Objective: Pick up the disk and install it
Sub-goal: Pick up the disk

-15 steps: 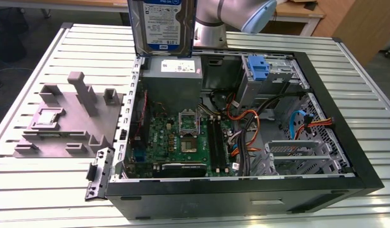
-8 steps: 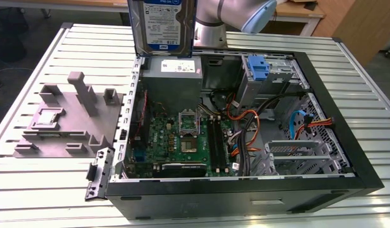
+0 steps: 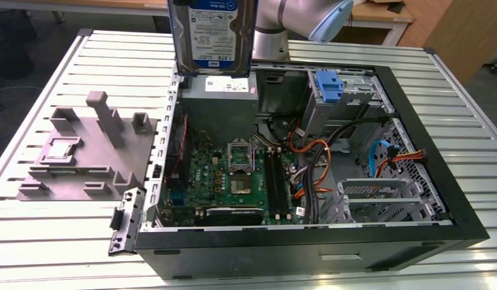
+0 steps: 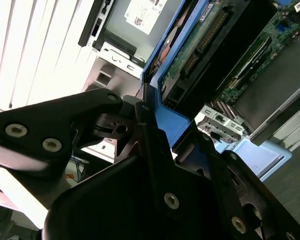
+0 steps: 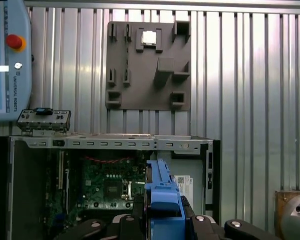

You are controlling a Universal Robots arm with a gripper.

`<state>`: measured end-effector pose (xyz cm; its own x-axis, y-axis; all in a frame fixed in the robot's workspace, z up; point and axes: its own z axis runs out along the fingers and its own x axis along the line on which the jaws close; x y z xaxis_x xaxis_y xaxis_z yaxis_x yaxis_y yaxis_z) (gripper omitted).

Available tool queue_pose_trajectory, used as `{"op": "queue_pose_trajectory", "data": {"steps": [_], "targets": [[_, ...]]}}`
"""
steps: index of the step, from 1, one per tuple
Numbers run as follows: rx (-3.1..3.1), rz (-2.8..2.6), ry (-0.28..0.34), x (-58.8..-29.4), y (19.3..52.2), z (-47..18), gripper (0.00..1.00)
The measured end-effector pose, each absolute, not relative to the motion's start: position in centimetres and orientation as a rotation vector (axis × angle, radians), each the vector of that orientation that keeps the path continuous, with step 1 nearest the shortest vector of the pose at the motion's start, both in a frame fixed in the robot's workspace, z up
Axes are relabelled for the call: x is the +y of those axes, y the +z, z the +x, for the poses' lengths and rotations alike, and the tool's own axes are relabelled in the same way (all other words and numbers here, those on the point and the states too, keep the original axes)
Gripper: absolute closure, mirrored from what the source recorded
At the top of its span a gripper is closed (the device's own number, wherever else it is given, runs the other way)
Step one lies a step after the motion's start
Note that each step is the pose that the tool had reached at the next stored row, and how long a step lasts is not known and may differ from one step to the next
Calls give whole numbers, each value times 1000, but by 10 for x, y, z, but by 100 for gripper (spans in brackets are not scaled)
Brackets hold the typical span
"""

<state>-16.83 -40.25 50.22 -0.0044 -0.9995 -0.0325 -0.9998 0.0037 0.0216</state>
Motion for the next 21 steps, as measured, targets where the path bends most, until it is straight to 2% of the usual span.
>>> {"op": "queue_pose_trajectory", "data": {"steps": [10,21], "targets": [[2223,-2208,60,-418,497,-159,63],[2223,-2208,60,-420,492,-117,63]]}}
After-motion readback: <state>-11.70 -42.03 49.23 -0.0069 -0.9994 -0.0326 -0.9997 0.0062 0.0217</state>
